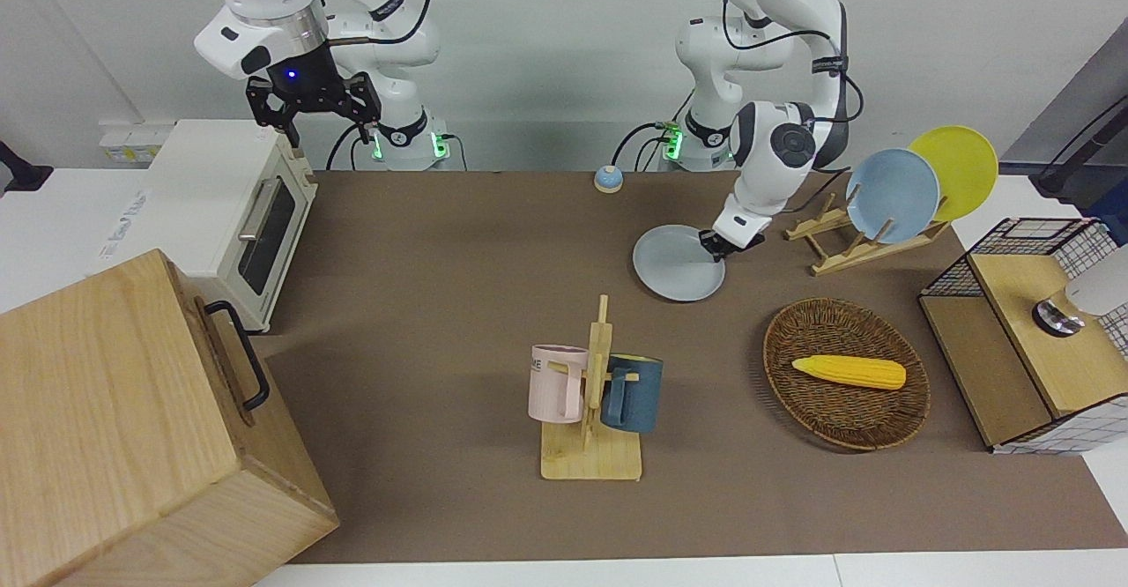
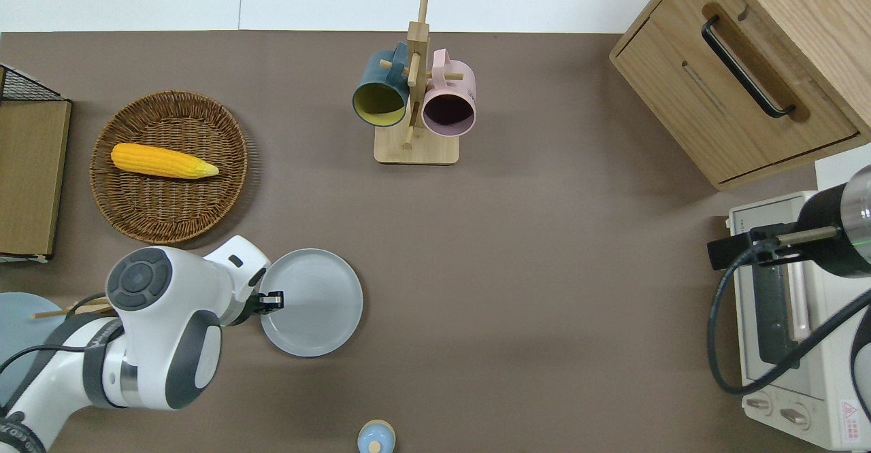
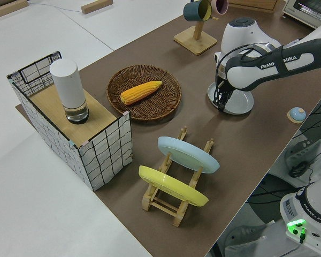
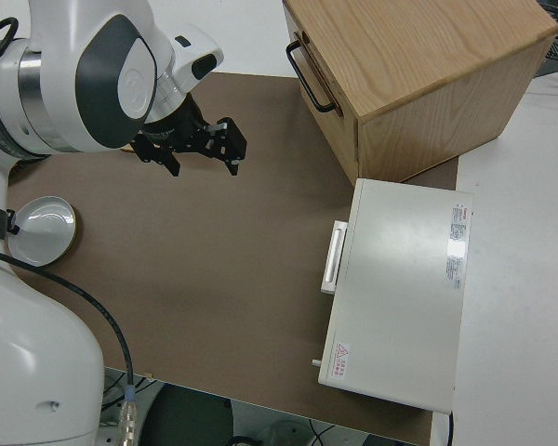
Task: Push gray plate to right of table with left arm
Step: 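Push the gray plate with the left gripper across the table toward the toaster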
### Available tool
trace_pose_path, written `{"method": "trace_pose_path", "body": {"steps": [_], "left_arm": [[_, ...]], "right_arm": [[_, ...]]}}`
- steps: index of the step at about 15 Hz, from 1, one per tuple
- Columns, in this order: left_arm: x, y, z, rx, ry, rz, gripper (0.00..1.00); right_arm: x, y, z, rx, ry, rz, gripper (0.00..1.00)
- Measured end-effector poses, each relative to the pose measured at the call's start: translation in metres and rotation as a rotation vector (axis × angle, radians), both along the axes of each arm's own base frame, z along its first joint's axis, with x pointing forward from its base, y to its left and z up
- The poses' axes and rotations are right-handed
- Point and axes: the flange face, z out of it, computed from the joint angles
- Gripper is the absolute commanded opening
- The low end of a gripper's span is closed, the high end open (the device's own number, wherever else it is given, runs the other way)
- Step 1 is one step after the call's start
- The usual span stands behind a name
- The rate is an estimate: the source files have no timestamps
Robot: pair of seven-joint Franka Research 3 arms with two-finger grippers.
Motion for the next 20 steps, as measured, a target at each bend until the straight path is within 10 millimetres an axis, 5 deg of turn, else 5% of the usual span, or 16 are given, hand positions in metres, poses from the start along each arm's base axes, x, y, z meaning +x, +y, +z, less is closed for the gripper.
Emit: {"method": "trace_pose_path", "body": {"steps": [7,20], "left_arm": [[-0.025,-0.094,0.003,-0.077,0.002,0.042,0.0],[-0.051,-0.202,-0.009,-0.148,-0.061,0.091,0.0]], "right_arm": [[0.0,0.0,0.0,0.0,0.0,0.0,0.996],[0.0,0.0,0.0,0.0,0.0,0.0,0.996]]}}
